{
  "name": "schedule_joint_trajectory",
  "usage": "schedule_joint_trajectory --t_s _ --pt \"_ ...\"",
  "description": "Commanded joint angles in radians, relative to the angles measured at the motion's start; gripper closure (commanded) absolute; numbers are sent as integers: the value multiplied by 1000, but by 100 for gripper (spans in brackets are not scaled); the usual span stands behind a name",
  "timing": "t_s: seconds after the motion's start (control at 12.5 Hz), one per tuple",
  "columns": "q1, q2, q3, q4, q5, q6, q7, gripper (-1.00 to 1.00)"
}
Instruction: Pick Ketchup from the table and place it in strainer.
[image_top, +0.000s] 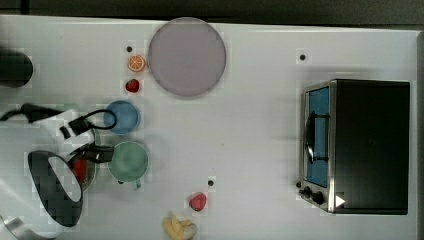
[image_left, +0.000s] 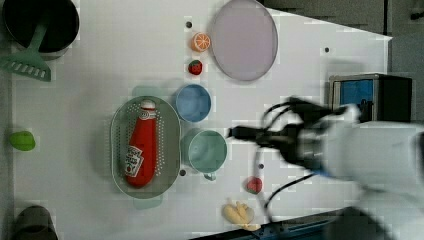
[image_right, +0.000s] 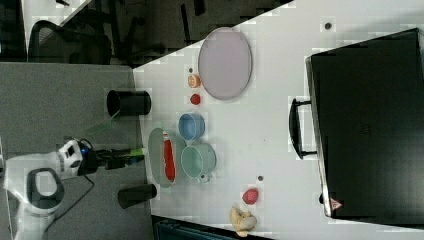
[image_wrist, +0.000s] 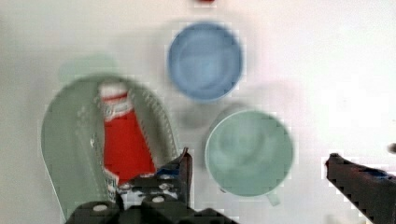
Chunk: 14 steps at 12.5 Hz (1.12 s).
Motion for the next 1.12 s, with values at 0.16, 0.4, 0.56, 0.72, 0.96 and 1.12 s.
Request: schedule_joint_trajectory --t_s 0.16,0.4,0.56,0.72,0.96,1.12 --pt "-110 -93 -171 58 54 -107 40 -100" --pt "-122 -153 -334 60 54 -112 30 -100" --pt "-123 -175 -418 62 54 -131 30 -100" --pt "-123 -184 -478 69 54 -194 30 -100" --pt "-123 -179 -506 113 53 -210 30 -100" --pt "-120 -168 -493 137 53 -244 29 -100"
